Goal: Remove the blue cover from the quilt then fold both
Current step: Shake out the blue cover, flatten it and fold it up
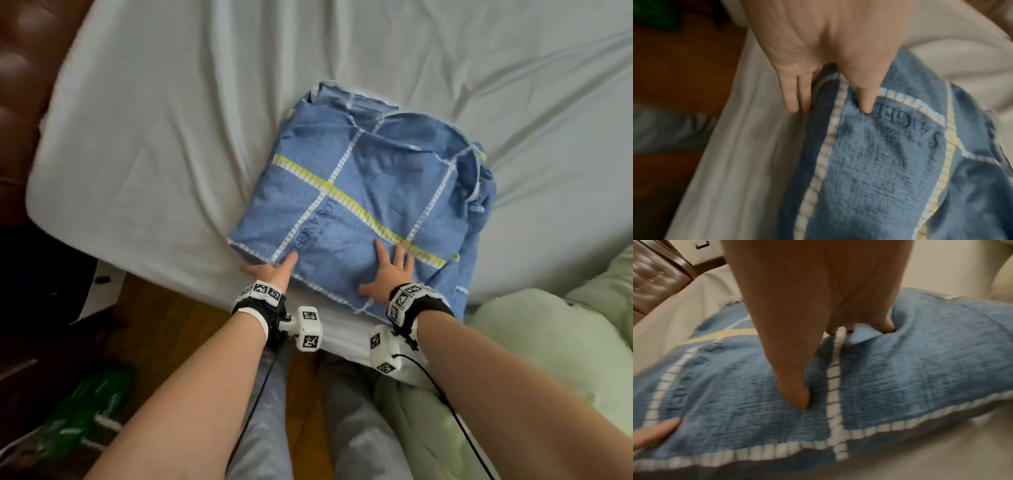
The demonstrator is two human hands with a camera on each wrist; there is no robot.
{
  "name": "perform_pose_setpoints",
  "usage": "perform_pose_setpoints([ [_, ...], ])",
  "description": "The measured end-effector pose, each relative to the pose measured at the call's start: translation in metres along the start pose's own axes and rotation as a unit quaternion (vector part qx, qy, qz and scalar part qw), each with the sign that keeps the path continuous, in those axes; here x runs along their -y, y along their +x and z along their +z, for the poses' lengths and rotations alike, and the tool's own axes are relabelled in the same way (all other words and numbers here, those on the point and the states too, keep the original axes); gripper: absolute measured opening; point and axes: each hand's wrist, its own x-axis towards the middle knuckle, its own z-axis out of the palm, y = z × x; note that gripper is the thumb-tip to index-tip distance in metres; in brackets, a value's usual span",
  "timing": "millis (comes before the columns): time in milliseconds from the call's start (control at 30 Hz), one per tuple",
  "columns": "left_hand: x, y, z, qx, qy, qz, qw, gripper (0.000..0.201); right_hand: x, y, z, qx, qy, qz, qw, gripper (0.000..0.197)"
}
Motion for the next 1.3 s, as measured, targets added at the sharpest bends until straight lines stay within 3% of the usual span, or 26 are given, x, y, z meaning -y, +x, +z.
perform_pose_setpoints([
  [133, 0.036, -0.013, 0.047, 0.119, -0.094, -0.042, 0.988, 0.075, -0.042, 0.006, 0.019, -0.003, 0.021, -0.008, 1.0, 0.126],
  [200, 0.046, -0.014, 0.059, 0.106, -0.121, -0.013, 0.987, 0.062, -0.049, 0.007, 0.02, -0.004, 0.037, -0.019, 0.999, 0.124],
  [333, 0.033, -0.011, 0.044, 0.048, -0.118, 0.063, 0.99, 0.055, -0.037, -0.004, 0.013, 0.0, 0.064, -0.049, 0.997, 0.113],
  [500, -0.033, -0.018, -0.038, -0.033, -0.093, 0.144, 0.985, 0.053, 0.034, -0.042, 0.002, 0.033, 0.107, -0.105, 0.988, 0.099],
  [767, -0.146, 0.016, -0.239, -0.112, 0.062, 0.247, 0.96, 0.03, 0.244, -0.093, 0.013, 0.105, 0.138, -0.184, 0.967, 0.094],
  [867, -0.184, 0.041, -0.292, -0.121, 0.051, 0.283, 0.95, 0.042, 0.315, -0.095, 0.031, 0.131, 0.21, -0.175, 0.953, 0.092],
  [933, -0.196, 0.066, -0.312, -0.094, 0.038, 0.277, 0.956, 0.056, 0.347, -0.085, 0.045, 0.13, 0.242, -0.166, 0.947, 0.091],
  [1033, -0.175, 0.114, -0.328, -0.037, 0.072, 0.201, 0.976, 0.066, 0.369, -0.065, 0.056, 0.116, 0.257, -0.147, 0.948, 0.089],
  [1133, -0.137, 0.159, -0.336, -0.016, 0.152, 0.13, 0.98, 0.081, 0.374, -0.04, 0.062, 0.093, 0.262, -0.13, 0.952, 0.087],
  [1233, -0.115, 0.188, -0.338, 0.011, 0.151, 0.071, 0.986, 0.113, 0.374, -0.02, 0.072, 0.094, 0.268, -0.117, 0.952, 0.084],
  [1300, -0.106, 0.202, -0.338, 0.039, 0.137, 0.052, 0.988, 0.116, 0.38, -0.014, 0.081, 0.094, 0.274, -0.107, 0.951, 0.085],
])
